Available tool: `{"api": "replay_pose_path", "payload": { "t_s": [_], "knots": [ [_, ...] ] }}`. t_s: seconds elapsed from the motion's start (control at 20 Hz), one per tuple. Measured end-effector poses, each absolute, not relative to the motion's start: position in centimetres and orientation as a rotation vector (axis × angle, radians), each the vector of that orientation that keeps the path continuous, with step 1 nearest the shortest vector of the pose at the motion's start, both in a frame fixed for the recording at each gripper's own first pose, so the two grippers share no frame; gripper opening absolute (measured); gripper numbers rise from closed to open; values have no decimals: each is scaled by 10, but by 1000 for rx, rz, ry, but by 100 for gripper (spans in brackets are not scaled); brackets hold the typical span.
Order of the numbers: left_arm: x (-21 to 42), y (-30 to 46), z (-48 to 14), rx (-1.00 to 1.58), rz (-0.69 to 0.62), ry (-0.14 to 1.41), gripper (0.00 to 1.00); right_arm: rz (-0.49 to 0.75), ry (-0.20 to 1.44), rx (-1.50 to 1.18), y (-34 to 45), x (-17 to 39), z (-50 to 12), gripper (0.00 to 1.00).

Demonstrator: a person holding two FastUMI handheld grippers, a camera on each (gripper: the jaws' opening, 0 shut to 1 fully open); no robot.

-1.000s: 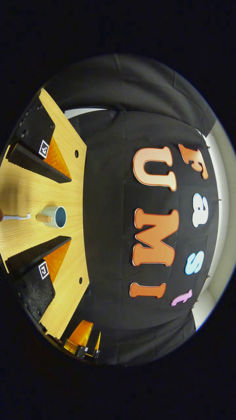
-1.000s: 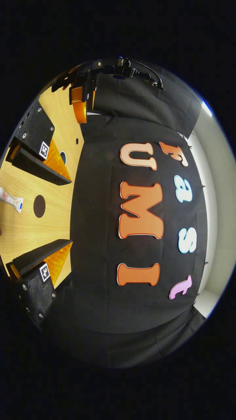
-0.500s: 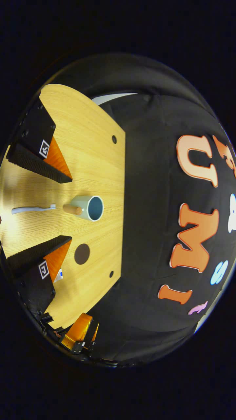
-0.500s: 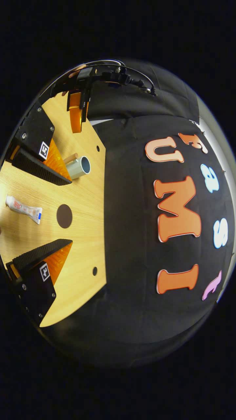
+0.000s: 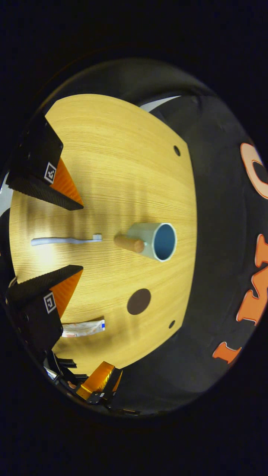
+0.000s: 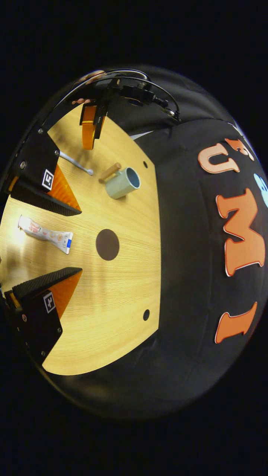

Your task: Put the toothbrush and toothpaste on the desktop into the cup, then pick up the cup and place it on the coaster on the desktop.

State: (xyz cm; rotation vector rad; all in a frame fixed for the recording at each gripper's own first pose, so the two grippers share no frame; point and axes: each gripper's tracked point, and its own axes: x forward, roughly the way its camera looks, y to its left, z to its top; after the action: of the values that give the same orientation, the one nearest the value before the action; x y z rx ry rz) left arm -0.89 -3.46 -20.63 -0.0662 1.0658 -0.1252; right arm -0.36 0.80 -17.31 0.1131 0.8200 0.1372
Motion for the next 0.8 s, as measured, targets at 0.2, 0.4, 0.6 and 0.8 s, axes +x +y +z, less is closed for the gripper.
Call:
{"api": "replay_pose_path", "payload": {
  "t_s": [0.2,0.4,0.6,0.8],
  "knots": [
    [-12,-34,-223,-88,-104,1166,86,155,949,47,10,-8,-204,81],
    [-15,-35,-246,-48,-80,1250,87,174,1048,56,20,-13,-229,80],
    [-11,-33,-264,26,-53,1288,86,167,1153,20,17,-19,-261,70],
    [-11,-27,-279,55,-5,1333,75,201,1204,-6,26,-26,-277,71]
  ]
}}
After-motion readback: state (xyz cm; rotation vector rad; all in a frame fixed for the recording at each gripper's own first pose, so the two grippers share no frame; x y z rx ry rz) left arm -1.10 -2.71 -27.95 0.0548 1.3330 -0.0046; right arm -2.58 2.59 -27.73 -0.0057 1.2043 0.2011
